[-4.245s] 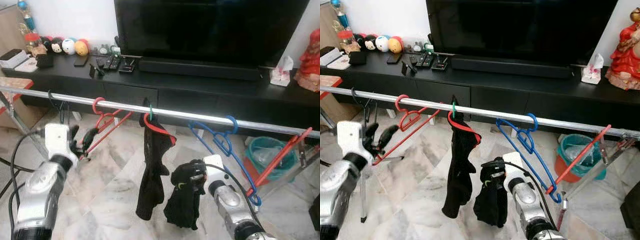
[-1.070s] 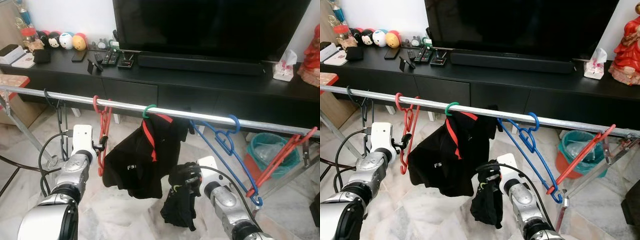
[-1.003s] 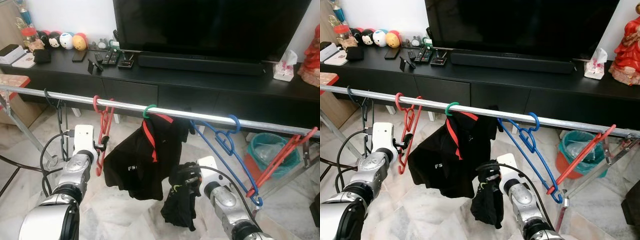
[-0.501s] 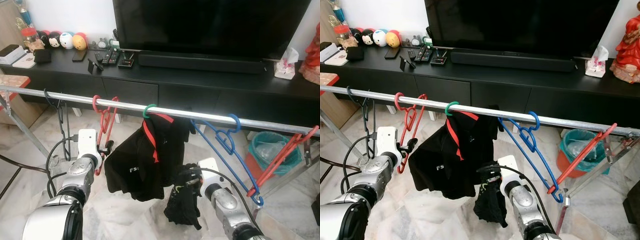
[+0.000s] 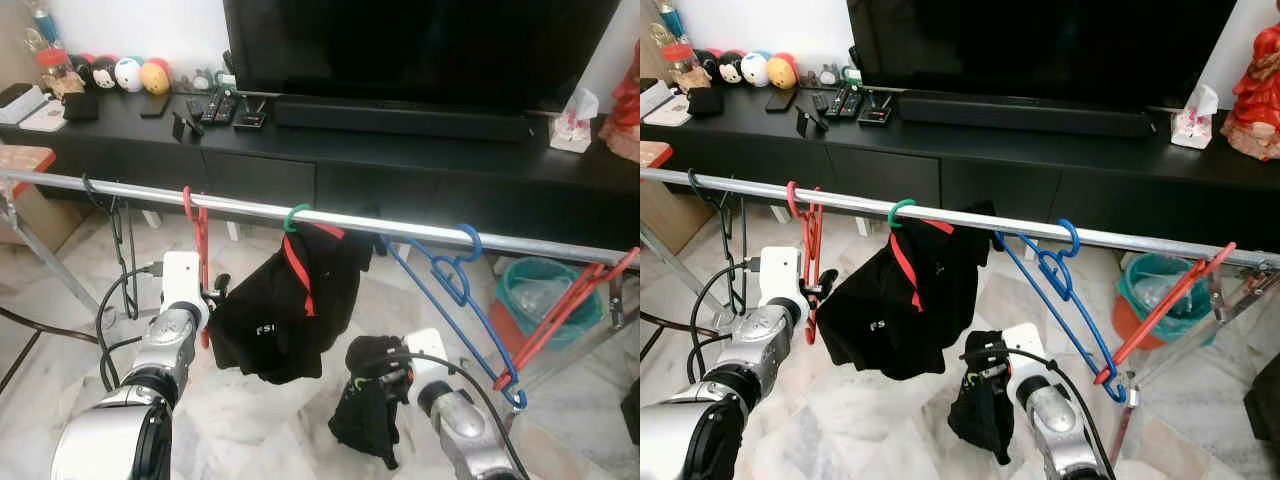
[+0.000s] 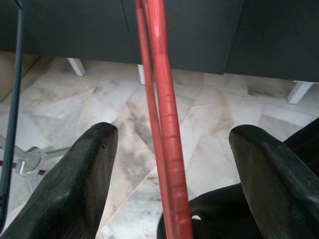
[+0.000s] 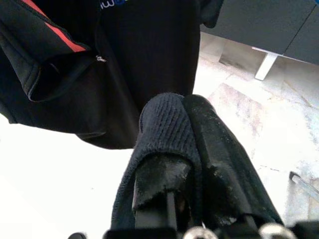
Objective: Hang hanger
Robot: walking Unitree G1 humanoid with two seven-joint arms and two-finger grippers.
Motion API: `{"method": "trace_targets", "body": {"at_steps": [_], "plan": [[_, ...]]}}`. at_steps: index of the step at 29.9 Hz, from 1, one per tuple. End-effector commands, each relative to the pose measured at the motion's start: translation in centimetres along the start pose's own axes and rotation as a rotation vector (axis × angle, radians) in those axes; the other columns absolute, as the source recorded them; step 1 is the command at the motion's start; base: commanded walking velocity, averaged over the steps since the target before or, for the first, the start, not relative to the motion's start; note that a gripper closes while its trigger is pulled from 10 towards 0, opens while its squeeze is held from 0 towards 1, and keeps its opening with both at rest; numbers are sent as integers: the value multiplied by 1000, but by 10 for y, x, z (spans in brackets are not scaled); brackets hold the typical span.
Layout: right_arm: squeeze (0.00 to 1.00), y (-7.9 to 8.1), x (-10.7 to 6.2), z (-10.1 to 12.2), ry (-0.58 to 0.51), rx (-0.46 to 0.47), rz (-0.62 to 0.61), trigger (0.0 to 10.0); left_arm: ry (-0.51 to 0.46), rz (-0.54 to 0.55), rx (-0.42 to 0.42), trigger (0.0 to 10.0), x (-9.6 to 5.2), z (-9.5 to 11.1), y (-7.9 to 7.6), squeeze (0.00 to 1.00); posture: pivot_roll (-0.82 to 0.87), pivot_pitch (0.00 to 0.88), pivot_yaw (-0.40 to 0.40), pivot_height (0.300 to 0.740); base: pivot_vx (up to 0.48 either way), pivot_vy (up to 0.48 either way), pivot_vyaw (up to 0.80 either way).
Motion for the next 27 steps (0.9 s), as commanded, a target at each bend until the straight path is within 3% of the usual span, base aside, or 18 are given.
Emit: {"method": "trace_targets", "body": {"at_steps": [1, 21, 22, 24, 25, 27], "plan": [[0, 0, 0, 9, -39, -12, 3, 10000, 6, 25, -2, 0, -1, -4, 1, 0, -120, 91, 14, 740, 0, 0, 0], [0, 3, -3, 7, -40, -4, 3, 10000, -64, 86, -48, 0, -1, 12, 20, 0, -115, 102, 15, 740, 0, 0, 0], [0, 3, -3, 8, -38, -9, 3, 10000, -102, 76, -53, 2314, 0, 21, 18, 0, -110, 100, 14, 740, 0, 0, 0], [0, 3, -3, 8, -38, -9, 4, 10000, -117, 65, -55, 2314, 0, 24, 16, 0, -110, 100, 14, 740, 0, 0, 0], [0, 3, -3, 7, -36, -9, 4, 10000, -135, 53, -40, 10000, 1, 28, 12, 0, -108, 97, 14, 740, 0, 0, 0], [0, 3, -2, 7, -35, -9, 4, 10000, -141, 43, -39, 10000, 0, 27, 8, 0, -104, 93, 13, 740, 0, 0, 0]]}}
Point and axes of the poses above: a point about 5 cm out from each wrist's last joint towards the gripper, its own x axis pointing out of the wrist towards the gripper, its own z axis along the axis of the wrist's last joint, y = z × x, the point moved 6 cm from there along x, pointing out of the wrist towards the gripper, and after that the axes turned 5 degrees about -x, right-handed, at the moved point
